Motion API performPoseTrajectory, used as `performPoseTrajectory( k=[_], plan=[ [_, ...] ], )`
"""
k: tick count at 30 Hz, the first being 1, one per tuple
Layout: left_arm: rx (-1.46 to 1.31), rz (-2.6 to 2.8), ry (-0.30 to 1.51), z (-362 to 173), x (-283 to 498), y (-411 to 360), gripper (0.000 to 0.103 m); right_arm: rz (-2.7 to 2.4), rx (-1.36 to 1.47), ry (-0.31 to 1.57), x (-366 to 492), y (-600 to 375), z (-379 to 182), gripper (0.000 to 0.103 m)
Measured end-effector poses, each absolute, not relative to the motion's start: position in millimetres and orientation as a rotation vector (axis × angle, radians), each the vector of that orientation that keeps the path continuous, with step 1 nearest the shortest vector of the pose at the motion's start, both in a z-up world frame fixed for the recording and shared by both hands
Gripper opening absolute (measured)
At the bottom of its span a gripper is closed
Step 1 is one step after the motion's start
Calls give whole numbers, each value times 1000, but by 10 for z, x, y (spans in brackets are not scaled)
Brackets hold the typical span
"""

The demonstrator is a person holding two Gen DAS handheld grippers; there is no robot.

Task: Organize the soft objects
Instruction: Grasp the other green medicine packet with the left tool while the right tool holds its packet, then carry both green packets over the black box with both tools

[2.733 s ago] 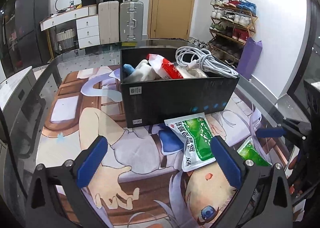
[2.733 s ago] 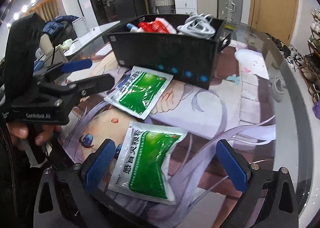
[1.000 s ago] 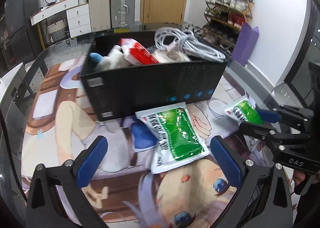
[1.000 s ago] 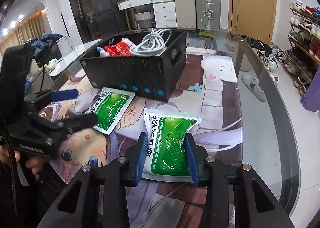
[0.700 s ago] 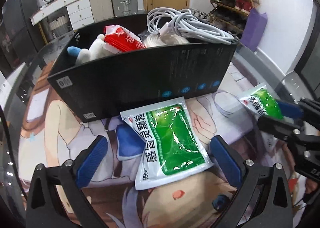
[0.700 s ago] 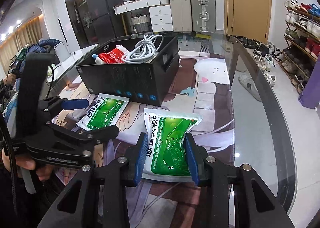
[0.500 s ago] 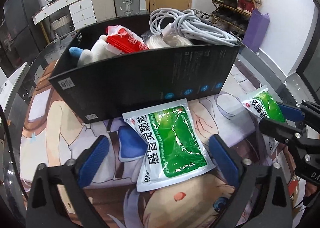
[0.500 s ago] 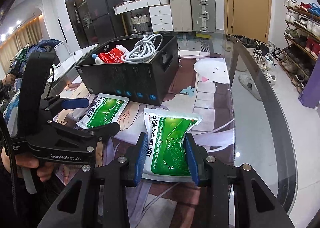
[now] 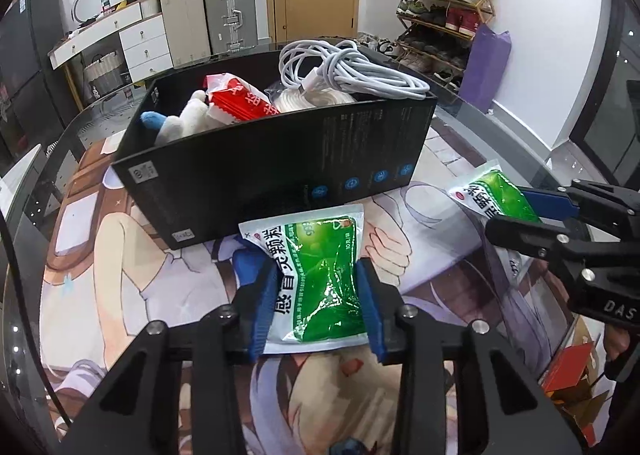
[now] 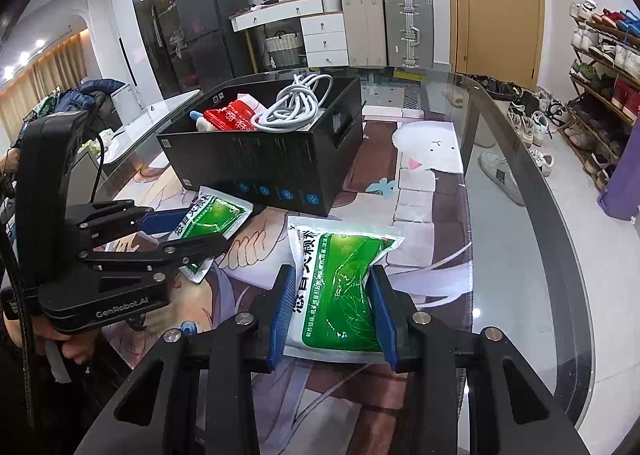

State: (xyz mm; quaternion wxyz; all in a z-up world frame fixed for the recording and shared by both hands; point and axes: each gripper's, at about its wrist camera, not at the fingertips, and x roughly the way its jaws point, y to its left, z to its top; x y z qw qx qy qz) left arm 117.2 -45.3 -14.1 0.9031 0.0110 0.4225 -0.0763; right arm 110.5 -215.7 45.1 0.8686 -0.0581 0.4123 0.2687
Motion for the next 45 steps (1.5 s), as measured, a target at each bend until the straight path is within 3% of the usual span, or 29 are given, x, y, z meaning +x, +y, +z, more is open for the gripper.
performPoseTrajectory(
  k=[16,26,45],
  plan=[
    [-69,-174,729,350,897,-82,36,595,-102,775,993,-2067,651,38],
    [-107,-149,664,648,1123,160,37,609,-87,700,1021,-1916,995,38],
    [-127,-104,685,538,1662,323,37,567,-191,656,1640,-1237,1271,38]
  ],
)
